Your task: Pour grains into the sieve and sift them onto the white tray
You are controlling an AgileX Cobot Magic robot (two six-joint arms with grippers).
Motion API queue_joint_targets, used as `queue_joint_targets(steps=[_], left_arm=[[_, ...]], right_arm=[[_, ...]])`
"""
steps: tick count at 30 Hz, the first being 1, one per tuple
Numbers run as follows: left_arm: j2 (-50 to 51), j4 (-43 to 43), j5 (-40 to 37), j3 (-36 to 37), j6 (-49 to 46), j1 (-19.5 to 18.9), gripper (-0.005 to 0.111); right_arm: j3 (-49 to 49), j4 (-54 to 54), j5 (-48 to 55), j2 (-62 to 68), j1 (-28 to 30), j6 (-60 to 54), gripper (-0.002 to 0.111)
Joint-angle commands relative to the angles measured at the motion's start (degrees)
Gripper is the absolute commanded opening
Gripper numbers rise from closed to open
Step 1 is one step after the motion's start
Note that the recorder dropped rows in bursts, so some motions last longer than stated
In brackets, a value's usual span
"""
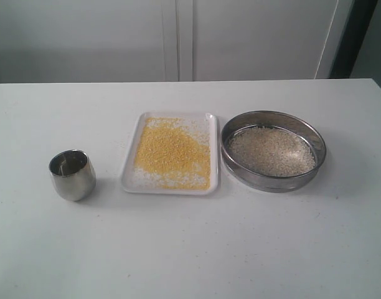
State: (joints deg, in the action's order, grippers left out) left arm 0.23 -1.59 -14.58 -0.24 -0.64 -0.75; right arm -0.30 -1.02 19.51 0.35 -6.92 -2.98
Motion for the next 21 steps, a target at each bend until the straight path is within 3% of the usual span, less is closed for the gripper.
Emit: queue_joint_targets(steps=[1, 21], left_arm=[[-0.23, -0.87, 1.51, 0.24, 0.34, -0.25, 0.0], [-0.23, -0.87, 1.63, 0.24, 0.16, -0.25, 0.0]], right_arm=[[0.3, 0.55, -0.22, -0.35, -0.03, 0.28, 0.0], [0.3, 0.55, -0.22, -0.35, -0.03, 0.28, 0.0]])
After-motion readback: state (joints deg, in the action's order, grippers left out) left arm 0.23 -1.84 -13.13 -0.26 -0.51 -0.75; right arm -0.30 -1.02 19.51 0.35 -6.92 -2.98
